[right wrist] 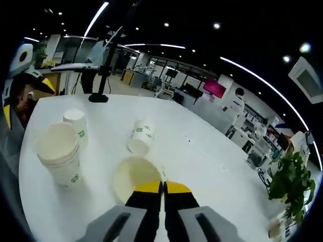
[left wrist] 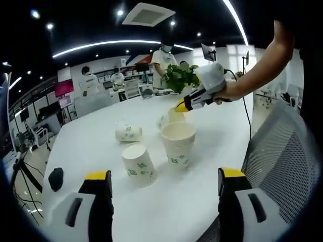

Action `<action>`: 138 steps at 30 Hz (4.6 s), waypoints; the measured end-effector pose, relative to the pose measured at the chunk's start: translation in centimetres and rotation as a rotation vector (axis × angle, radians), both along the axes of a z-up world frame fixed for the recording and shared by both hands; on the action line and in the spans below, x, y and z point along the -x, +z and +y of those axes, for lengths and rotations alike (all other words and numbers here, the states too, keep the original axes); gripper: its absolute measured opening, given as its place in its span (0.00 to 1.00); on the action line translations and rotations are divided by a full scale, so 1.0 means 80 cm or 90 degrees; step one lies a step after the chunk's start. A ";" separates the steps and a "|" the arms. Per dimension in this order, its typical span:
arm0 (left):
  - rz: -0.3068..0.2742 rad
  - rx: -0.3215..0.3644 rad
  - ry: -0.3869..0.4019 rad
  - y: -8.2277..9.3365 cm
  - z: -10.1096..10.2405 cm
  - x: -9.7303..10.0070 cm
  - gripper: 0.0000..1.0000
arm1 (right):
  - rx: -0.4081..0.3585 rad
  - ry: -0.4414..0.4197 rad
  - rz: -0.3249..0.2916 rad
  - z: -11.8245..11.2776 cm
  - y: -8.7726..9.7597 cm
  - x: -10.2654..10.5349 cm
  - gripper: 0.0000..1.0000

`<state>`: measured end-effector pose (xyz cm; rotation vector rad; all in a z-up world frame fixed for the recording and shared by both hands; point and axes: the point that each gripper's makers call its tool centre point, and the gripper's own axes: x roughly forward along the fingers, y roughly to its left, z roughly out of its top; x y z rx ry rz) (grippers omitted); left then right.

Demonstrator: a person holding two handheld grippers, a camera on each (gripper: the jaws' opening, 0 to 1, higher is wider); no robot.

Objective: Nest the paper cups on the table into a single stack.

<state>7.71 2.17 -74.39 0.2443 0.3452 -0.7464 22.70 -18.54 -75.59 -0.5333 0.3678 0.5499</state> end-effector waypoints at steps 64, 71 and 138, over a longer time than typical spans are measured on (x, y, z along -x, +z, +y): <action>-0.169 -0.113 -0.237 0.116 -0.156 -0.056 0.03 | -0.143 0.033 0.176 0.082 0.109 0.141 0.00; -0.148 -0.123 -0.235 0.113 -0.149 -0.056 0.00 | -0.170 0.053 0.157 0.090 0.120 0.145 0.05; 0.166 -0.006 -0.109 0.021 -0.117 -0.109 0.00 | -0.222 0.018 0.116 0.046 0.084 0.185 0.74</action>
